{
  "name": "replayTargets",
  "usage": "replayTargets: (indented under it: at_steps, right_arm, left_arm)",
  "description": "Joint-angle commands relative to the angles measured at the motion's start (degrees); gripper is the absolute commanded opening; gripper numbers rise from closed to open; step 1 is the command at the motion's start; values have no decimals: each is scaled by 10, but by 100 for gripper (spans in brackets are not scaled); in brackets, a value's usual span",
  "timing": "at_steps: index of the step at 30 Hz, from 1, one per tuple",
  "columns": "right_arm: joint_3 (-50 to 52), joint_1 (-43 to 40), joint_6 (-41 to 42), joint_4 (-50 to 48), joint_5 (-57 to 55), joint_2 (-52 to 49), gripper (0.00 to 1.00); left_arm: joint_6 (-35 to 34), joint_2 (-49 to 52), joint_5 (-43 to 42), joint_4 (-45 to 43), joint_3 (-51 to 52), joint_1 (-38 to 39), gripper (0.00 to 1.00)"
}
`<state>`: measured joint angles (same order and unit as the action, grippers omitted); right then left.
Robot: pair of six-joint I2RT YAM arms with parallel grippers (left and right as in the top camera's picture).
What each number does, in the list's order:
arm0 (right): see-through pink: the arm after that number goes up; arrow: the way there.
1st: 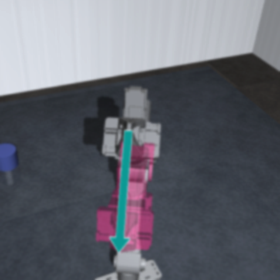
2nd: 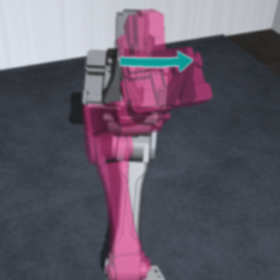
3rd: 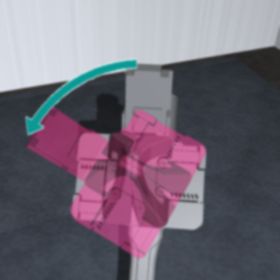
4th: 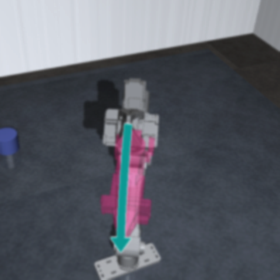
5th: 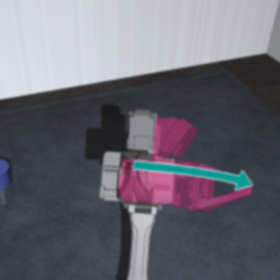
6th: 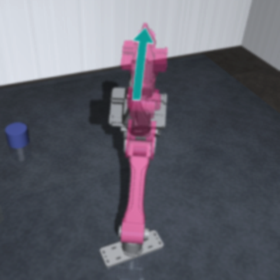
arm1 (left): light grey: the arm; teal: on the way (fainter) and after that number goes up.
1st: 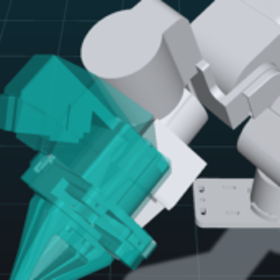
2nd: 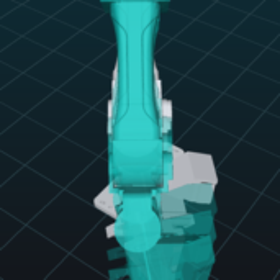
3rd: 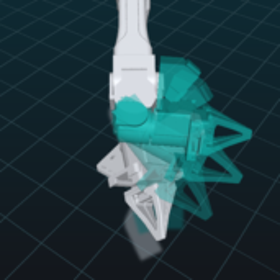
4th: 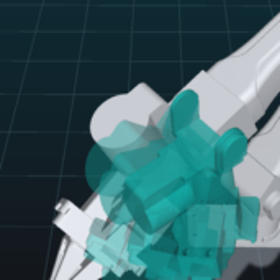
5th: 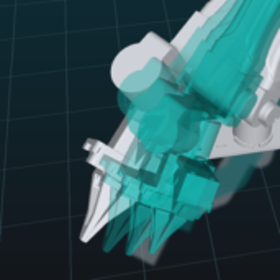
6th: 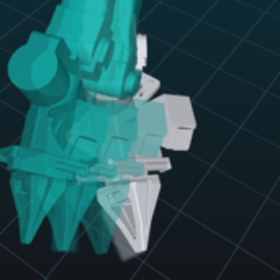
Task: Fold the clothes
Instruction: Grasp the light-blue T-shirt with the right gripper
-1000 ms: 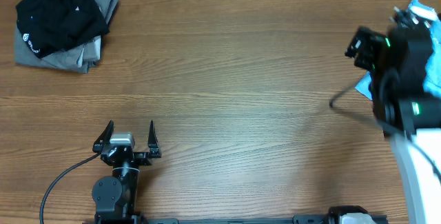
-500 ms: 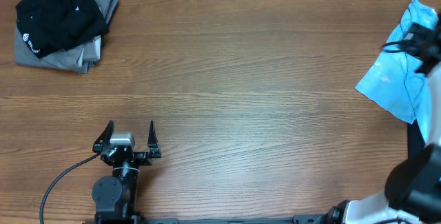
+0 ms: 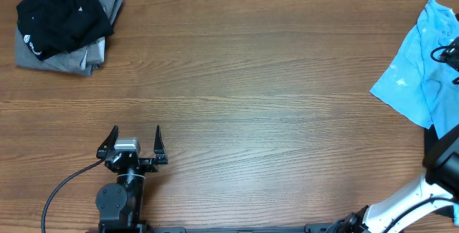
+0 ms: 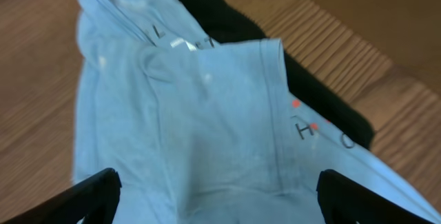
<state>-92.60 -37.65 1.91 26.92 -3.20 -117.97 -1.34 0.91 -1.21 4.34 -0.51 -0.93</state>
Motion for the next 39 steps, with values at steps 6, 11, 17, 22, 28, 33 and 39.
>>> replayTargets:
  at_steps: [6, 11, 17, 22, 28, 33, 39]
  right_arm:
    - [-15, -31, 24, -33, 4, -64, 87]
    - [-15, -41, 24, -35, 8, -78, 84]
    - [-15, -41, 24, -34, 10, -101, 75]
    - [-15, -41, 23, -38, 10, -102, 56]
    - [-15, -41, 23, -39, 9, -102, 43]
    - [-16, -41, 24, -42, 7, -102, 36]
    - [-21, -41, 24, -37, -21, -102, 13]
  left_arm:
    - [-3, -5, 3, 1, 2, -1, 100]
    - [-3, -5, 3, 1, 2, -1, 100]
    - [-3, -5, 3, 1, 2, -1, 100]
    - [-3, -5, 3, 1, 2, -1, 100]
    - [-3, -5, 3, 1, 2, -1, 100]
    - [-3, -5, 3, 1, 2, -1, 100]
    - [-3, -5, 3, 1, 2, -1, 100]
